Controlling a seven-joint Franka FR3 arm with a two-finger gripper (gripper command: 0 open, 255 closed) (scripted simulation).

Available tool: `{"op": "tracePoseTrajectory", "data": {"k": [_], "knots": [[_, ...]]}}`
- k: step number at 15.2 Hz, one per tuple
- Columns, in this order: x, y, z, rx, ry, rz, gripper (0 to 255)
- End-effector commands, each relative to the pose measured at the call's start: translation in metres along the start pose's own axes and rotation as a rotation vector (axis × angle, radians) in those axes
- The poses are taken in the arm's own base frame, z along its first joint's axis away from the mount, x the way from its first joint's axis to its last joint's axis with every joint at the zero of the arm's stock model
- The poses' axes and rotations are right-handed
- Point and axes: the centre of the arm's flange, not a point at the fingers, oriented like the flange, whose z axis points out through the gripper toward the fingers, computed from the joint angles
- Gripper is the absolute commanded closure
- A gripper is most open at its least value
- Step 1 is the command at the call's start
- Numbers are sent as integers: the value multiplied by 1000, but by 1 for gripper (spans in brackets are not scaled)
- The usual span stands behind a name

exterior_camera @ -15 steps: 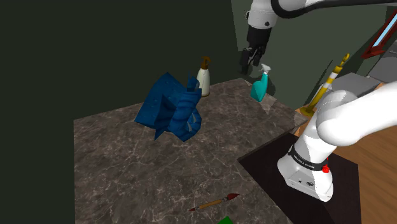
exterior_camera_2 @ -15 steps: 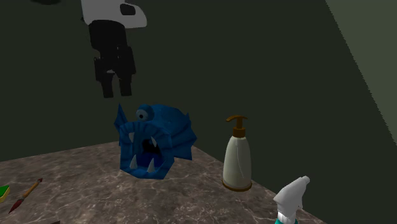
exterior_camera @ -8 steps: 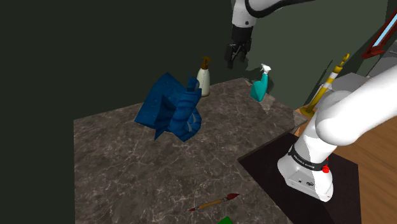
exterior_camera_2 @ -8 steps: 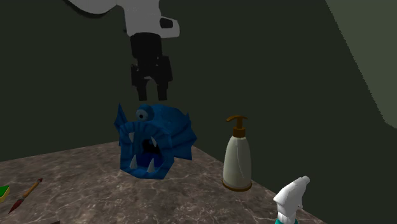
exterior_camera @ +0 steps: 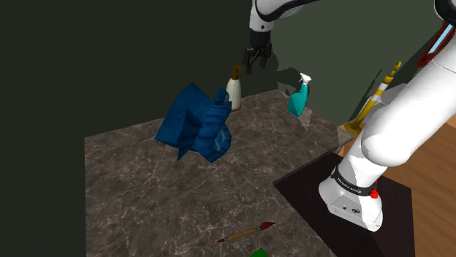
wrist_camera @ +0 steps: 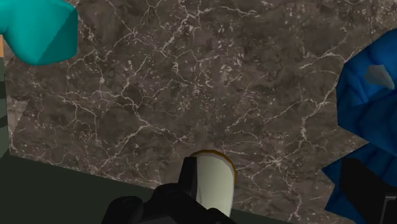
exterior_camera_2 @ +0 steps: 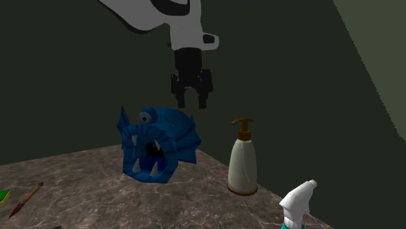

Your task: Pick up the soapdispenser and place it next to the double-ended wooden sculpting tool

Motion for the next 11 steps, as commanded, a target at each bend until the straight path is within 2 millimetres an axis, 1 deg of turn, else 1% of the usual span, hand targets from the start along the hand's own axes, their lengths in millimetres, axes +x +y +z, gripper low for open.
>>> {"op": "tracePoseTrajectory", "data": {"k": [1, 11], "knots": [[23, 11, 4, 4, -1, 11, 0], [145, 57, 34, 26, -4, 68, 0]]}}
